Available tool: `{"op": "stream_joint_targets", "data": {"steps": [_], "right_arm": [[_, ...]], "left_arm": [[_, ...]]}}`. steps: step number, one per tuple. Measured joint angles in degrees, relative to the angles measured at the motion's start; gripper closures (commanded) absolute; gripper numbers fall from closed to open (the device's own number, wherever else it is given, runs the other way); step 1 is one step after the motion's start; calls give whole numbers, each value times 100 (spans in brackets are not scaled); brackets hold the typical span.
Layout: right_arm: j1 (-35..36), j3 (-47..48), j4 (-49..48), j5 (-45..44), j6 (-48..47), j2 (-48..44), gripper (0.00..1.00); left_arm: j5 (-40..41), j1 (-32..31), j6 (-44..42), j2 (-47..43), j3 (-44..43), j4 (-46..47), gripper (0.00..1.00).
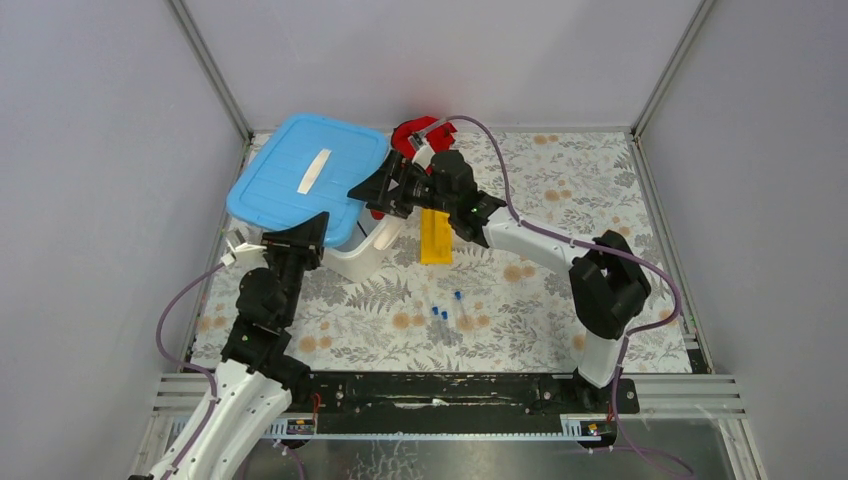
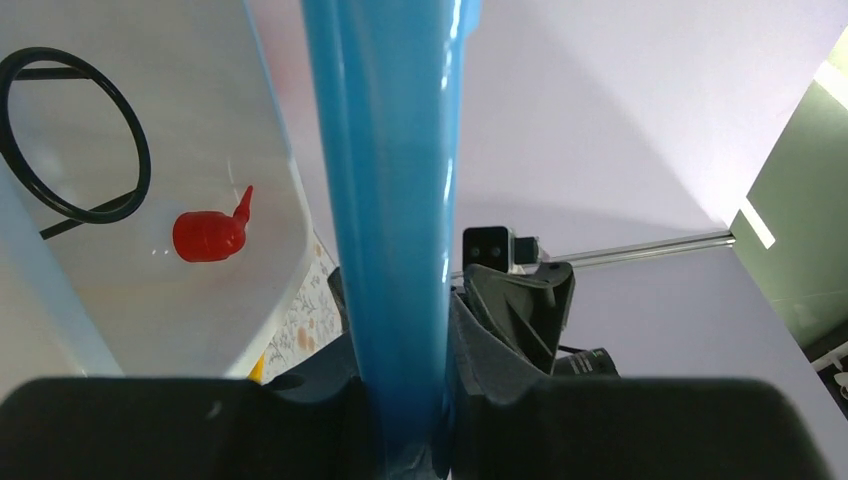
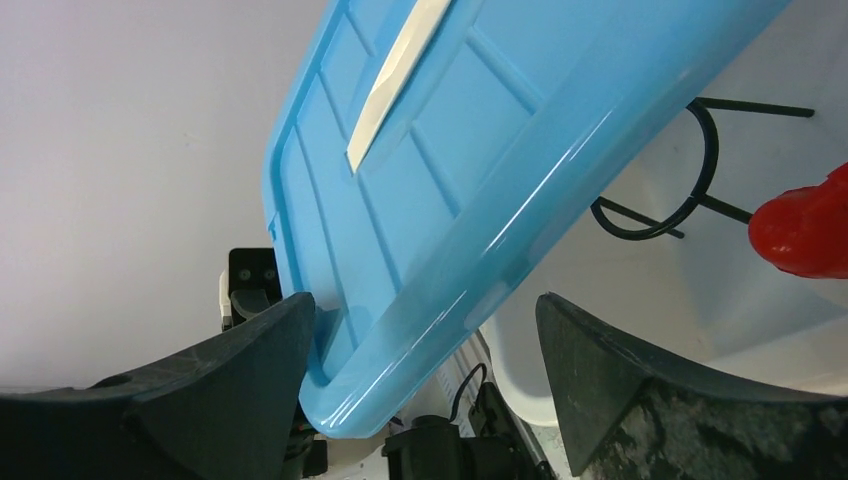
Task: Organize the chemistry lab equipment
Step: Adjust the storage box lid.
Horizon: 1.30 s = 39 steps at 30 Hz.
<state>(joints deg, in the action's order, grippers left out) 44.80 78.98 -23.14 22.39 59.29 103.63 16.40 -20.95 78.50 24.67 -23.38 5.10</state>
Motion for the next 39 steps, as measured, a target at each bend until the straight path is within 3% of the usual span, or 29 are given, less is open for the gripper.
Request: {"op": "stream_joint_targets", "data": {"steps": [9,16,20,23,27,32,36,39], "right_arm": [[-109,155,-391,645,426,568,28],[-144,170,-737,922,796,721,69],[-258,192,-1008,1132,1152,721,76],[-299,190,-1071,1272,1351,721,76],[-319,197,-1147,1502,1453,721,78],[-522,380,-1126,1764,1316,721,83],[-824,629,-964,1991,1215,723,84],[-1003,809,-800,2203,1032,734,84]], "left_arm": [[-234,0,-28,181,0,192,100],[-431,0,-68,426,-13,208,100],[-549,0,-59,546,-39,221,97],[-605,-2,-81,531,-101,219,86],[-619,-2,-168,323,-105,107,59],[-538,-11,-470,-42,-256,-529,33],[-417,-13,-752,-131,-636,-975,19],[-280,-13,-949,-210,-837,-1261,14]]}}
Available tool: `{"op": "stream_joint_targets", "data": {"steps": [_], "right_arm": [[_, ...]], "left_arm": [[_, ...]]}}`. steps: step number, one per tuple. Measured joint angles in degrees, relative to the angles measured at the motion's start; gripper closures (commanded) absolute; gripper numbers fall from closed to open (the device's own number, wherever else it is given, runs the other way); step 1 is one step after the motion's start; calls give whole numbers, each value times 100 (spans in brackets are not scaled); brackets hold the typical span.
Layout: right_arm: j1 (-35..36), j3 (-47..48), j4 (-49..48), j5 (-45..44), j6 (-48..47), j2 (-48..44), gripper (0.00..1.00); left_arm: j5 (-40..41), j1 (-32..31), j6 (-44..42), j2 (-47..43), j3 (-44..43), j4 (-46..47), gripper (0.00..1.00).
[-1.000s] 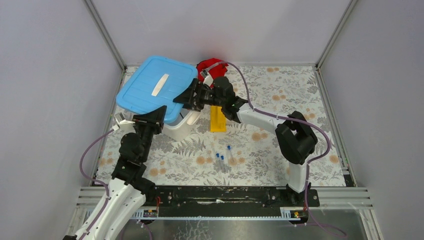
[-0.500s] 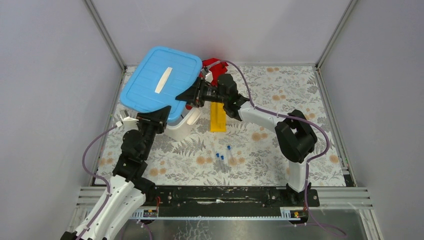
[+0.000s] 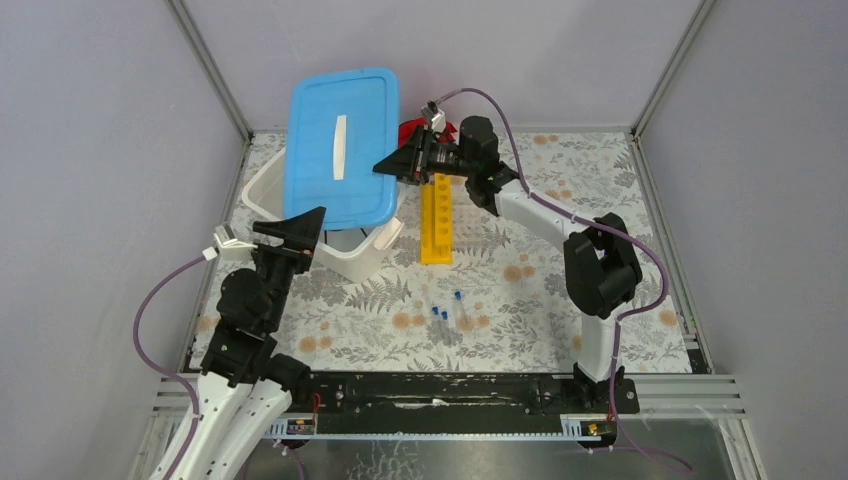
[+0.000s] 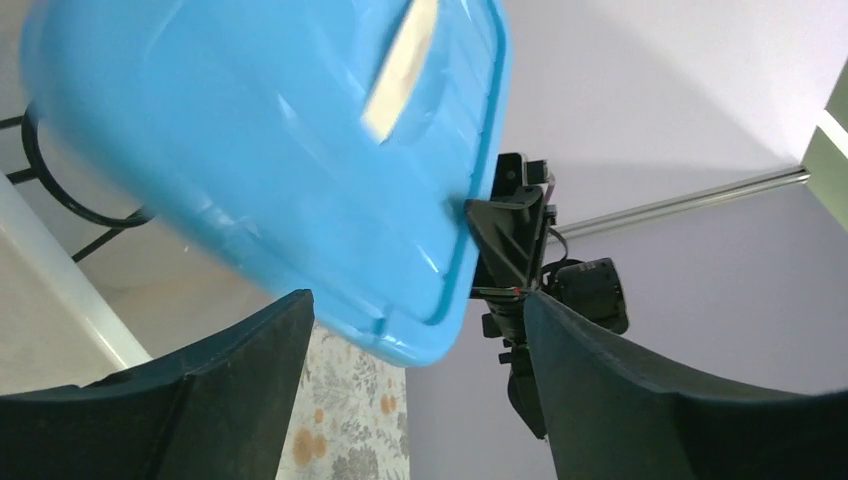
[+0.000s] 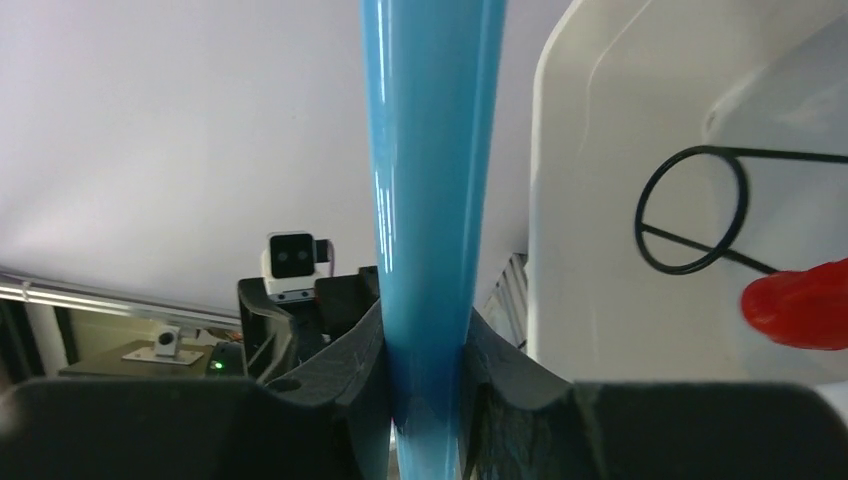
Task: Organize the chemistry lab equipment
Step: Adjust the storage box lid.
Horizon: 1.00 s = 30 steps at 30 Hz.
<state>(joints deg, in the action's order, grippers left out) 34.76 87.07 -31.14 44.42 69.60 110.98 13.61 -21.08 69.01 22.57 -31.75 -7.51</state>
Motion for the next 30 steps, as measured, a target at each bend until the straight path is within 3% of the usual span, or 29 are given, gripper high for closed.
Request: {"op": "stream_joint_targets", "data": {"steps": [7,14,18,25,30], "right_arm": [[-431,527,761,501,-721,356,87],[-715,555,955,920,-802,544,89],[-796,374,188,1078,-243,544,92],[-901,280,-1878,1279,1541,914,93],[-933,122,-2459,1440,2149,975,95]], "left_arm": [[404,2,-376,-138,-315,-361,7],[811,0,-651,-151,-529,-710,5],[1023,2,-739,-155,-529,-894,5],[1318,0,-990,-151,-529,-984,1],[1513,0,-1298,17,-555,-955,1]]}}
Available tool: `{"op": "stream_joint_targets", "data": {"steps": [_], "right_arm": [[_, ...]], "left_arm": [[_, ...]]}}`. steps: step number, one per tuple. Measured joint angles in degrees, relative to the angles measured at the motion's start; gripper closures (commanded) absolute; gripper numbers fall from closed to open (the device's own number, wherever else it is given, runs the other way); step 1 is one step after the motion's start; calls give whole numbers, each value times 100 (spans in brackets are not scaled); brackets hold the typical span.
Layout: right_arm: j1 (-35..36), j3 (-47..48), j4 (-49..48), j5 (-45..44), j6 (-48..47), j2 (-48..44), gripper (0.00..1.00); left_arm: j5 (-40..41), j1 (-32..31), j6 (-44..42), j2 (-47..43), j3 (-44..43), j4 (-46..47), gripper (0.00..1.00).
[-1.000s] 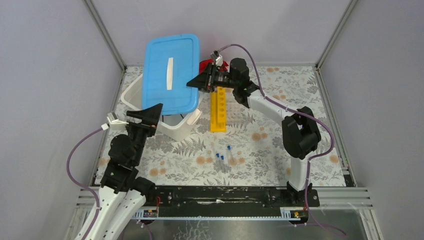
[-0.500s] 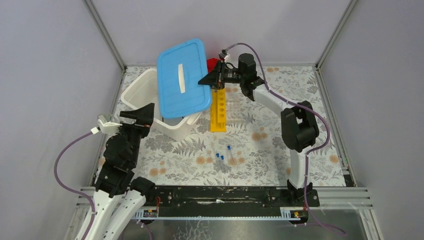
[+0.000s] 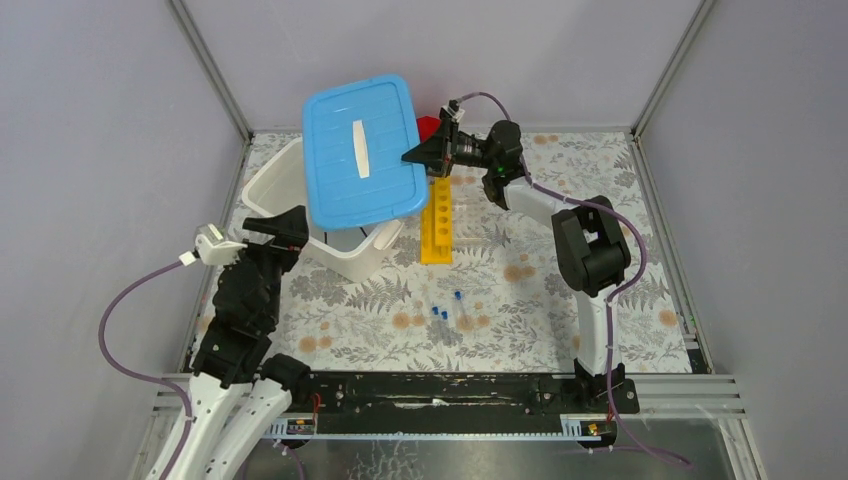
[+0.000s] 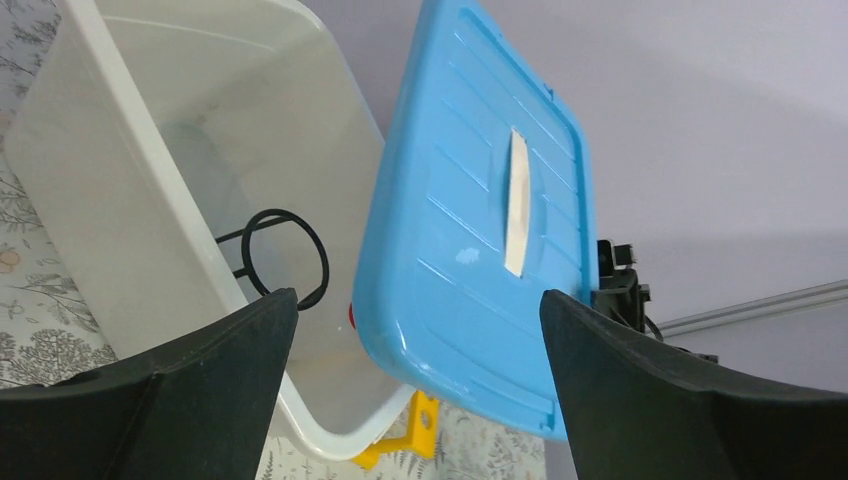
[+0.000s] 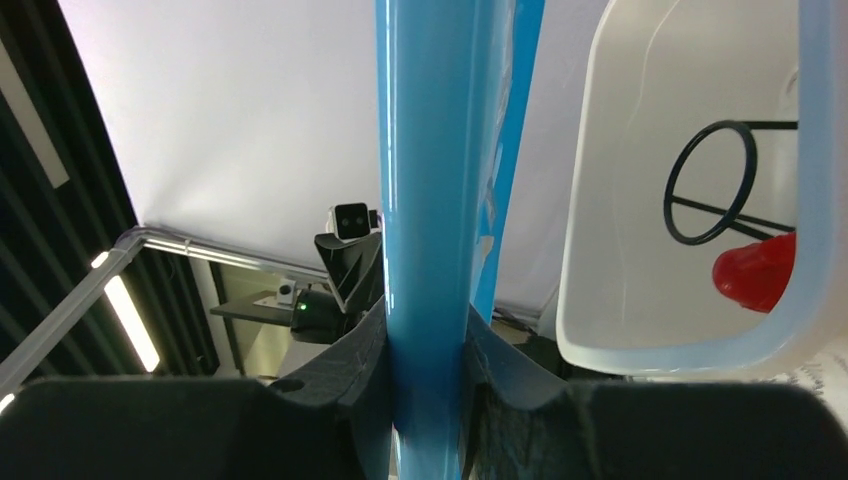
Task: Organize the chemistry lab equipment
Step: Adjust the storage box lid.
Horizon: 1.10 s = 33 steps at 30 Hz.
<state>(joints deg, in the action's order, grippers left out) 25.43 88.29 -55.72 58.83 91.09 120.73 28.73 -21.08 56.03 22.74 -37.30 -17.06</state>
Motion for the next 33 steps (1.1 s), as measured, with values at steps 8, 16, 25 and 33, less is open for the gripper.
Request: {"op": "stream_joint_targets", "data": {"steps": [8,16,25,33], "right_arm": [[0,-590,-1163,219,822,0,96],[0,-1106,-2006,291,1300,-2,96],[0,-1154,-2428,369,1543,-22,96],[22,-1174,-2647,372,1751,-22,96]], "left_arm": [[-96,2,-535,592,-131,227,1],[-1419,450,-973,1989,-966,463,1],[-3119,1869,-1123,2610,-1338,404,1],[-4118,2339,-1141,2732,-1311,564,1]]}}
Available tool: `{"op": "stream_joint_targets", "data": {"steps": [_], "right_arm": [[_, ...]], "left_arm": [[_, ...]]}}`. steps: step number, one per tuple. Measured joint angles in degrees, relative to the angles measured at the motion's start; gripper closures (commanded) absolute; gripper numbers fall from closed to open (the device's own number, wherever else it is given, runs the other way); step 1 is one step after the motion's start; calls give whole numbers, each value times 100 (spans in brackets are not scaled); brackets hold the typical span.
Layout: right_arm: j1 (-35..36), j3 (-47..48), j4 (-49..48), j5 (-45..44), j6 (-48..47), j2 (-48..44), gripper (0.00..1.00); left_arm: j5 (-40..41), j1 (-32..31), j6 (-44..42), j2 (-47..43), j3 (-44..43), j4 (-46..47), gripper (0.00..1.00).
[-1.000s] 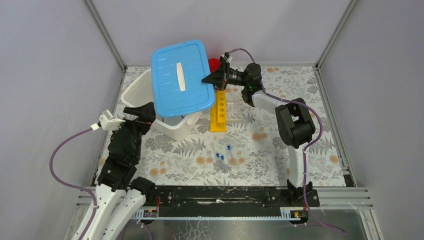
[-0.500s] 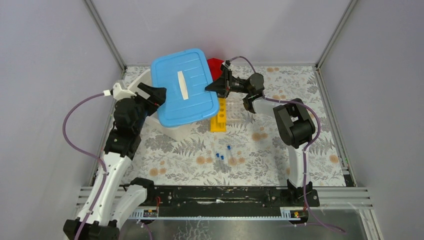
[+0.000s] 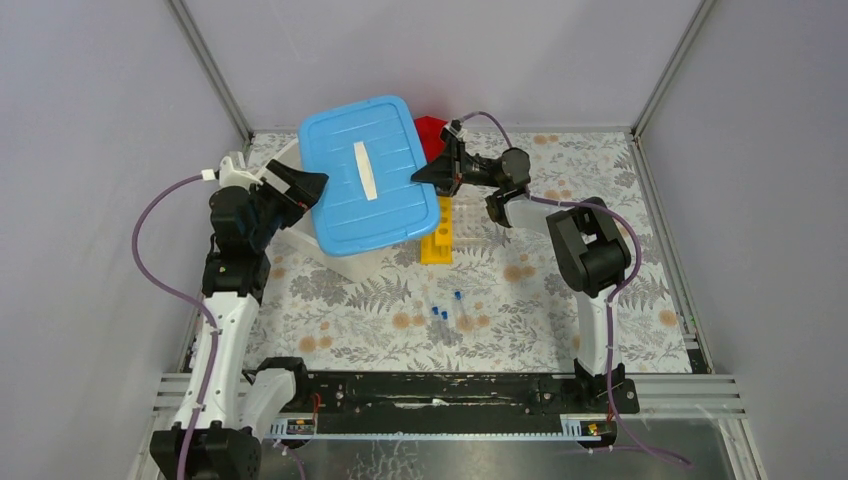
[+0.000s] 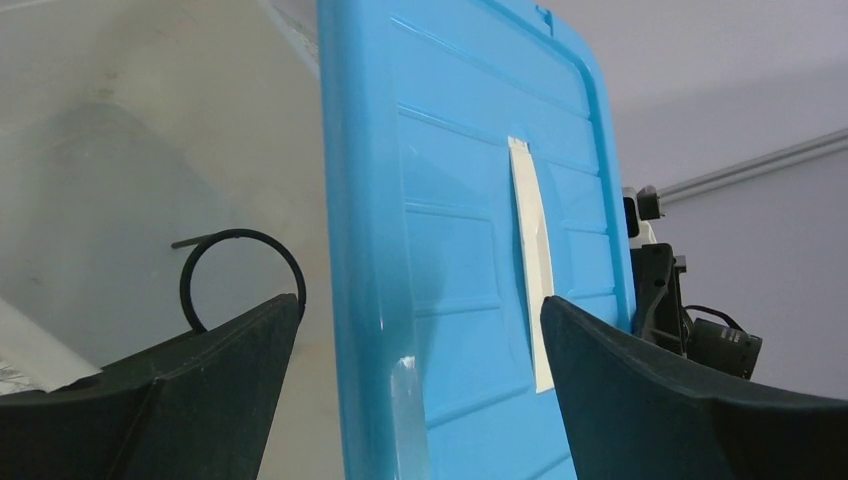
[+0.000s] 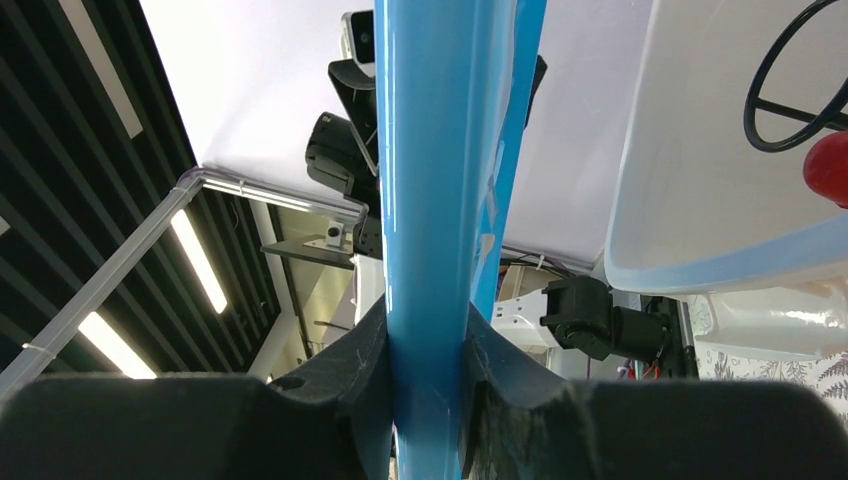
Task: Organize the chemistry lab equipment
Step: Adjust the storage box lid, then close the lid of the storage box.
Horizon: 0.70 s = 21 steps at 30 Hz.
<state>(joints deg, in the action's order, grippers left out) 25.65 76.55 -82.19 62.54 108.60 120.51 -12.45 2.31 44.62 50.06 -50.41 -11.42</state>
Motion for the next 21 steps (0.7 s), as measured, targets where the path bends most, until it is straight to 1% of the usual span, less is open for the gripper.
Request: {"op": "stream_joint_targets", "data": {"steps": [7,8,10,11,13,16,17,19,21], "right_arm": [[166,9,-90,0,129,0,96],[216,9,-92,2,142,0,96],[308,20,-92,7,155,15,96],[356,39,-94,11,168,37,96],[424,72,-96,11,197,90,95],[461,131,-155,17,236,212,95],[461,151,-238,42,221,271,95],[435,205,-264,68,291,413,95],[409,219,-243,52,365,597,94]], "left_arm": [[-811,227,90,297,162,330,2],[-909,269,107,310,199,385,3],[-1064,341,138,319,256,470,9],[-1154,389,175,317,299,540,15],[-1355,527,256,304,426,719,29],[-1655,798,492,221,765,1093,61],[-1746,887,579,192,892,1198,75],[-2048,1069,883,144,1139,1545,89],[-2317,1123,1137,96,1279,1908,98]]}}
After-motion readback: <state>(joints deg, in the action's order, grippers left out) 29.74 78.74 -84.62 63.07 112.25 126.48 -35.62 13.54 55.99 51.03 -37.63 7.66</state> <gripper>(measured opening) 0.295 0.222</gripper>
